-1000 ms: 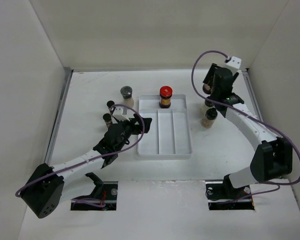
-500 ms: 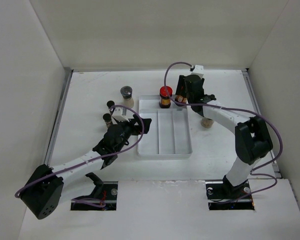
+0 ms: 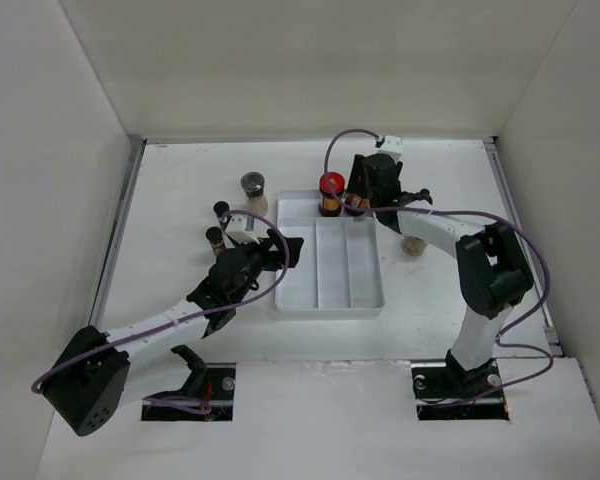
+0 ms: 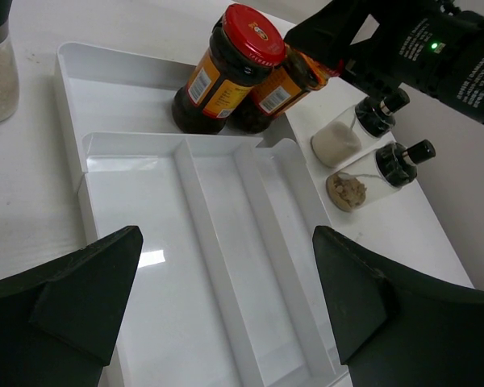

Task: Organize the condiment bottles

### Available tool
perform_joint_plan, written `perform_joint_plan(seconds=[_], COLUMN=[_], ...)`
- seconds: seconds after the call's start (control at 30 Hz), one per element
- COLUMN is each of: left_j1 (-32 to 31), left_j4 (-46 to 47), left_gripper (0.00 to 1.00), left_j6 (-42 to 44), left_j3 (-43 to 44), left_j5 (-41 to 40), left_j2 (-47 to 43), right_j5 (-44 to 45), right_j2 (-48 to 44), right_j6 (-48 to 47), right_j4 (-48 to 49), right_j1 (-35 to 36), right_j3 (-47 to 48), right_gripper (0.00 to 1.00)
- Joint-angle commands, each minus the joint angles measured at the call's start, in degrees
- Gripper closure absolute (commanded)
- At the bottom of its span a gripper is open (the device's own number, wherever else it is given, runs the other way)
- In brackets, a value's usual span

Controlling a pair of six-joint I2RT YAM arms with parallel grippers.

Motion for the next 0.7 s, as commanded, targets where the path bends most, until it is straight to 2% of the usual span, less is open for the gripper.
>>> perform_joint_plan(seconds=[0.0,0.13,0.3,0.43,0.6,0.67], left_j1=[0.53,0.0,0.35,0.35,0.0,0.61], left_j4=[3.53,3.53,3.45,3.62,3.62,3.62], left_gripper=[0.12,0.12,0.12,0.12,0.12,0.12], left_j6=[-0.52,-0.44,-0.61,-0.61,-0.35,-0.61], left_j3=[-0.3,-0.03,-0.21,-0.3,-0.3,-0.65], left_j5=[0.69,0.78,0.78,0.78,0.78,0.34], left_j2=[0.29,0.12,0.03,-0.33,-0.85,-0.85], right_j5=[0.32,0.41,0.58,0.76,1.55,3.56], right_j2=[0.0,0.53,-1.83,-6.22,-15.0,-20.44], right_j6=[1.28,1.99,2.07,1.64,2.25,3.12], right_j4=[8.8,9.06,8.54,7.4,7.04,7.22], right_j1=[0.32,0.85,0.94,1.12,1.12,0.5], right_j3=[3.18,2.56,2.3,1.34,-5.68,-11.56], right_gripper=[0.42,0.37,0.18,0.14,0.15,0.3])
